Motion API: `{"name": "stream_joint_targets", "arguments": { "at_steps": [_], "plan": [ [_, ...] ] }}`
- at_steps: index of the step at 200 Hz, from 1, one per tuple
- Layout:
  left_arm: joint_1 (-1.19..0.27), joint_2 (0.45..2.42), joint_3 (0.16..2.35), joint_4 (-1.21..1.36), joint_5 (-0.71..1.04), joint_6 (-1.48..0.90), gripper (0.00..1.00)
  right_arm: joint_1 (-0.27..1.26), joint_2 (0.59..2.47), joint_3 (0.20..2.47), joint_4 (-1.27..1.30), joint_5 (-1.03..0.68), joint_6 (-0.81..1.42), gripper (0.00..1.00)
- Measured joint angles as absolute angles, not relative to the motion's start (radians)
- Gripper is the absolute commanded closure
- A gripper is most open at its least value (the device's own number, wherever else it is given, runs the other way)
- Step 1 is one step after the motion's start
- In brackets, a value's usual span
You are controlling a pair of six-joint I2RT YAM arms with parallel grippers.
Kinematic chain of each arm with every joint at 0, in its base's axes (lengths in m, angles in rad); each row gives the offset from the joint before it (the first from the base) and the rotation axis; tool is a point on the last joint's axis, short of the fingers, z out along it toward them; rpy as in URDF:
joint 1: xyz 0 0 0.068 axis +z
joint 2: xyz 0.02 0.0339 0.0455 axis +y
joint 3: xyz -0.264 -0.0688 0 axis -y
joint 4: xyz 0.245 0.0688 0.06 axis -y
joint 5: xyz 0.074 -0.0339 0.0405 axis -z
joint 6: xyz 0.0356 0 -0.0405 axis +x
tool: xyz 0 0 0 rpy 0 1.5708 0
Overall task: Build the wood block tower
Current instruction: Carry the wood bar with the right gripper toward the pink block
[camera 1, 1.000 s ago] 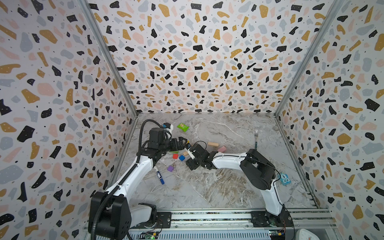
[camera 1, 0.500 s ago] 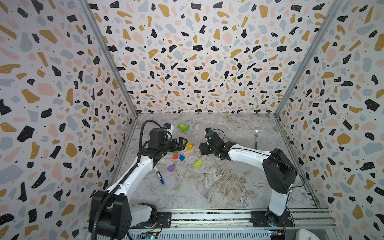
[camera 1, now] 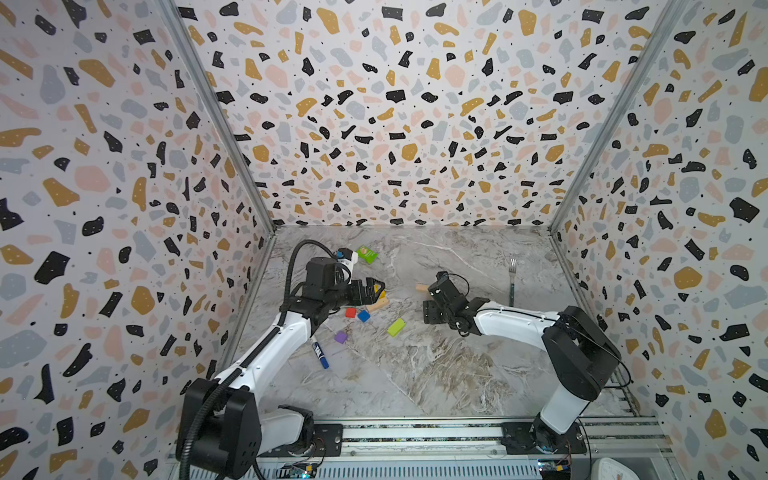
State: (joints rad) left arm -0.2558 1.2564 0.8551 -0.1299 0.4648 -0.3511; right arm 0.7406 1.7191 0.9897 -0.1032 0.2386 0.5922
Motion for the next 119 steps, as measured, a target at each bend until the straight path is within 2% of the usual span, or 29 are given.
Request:
{"name": "stream_joint_targets", "arguments": {
  "at_steps": [119],
  "plan": [
    [-0.271,1.259,0.85,-0.125,0.489,-0.352,0.01,0.693,1.736,0.928,-0.073,0.26,0.652,0.42]
  ]
}}
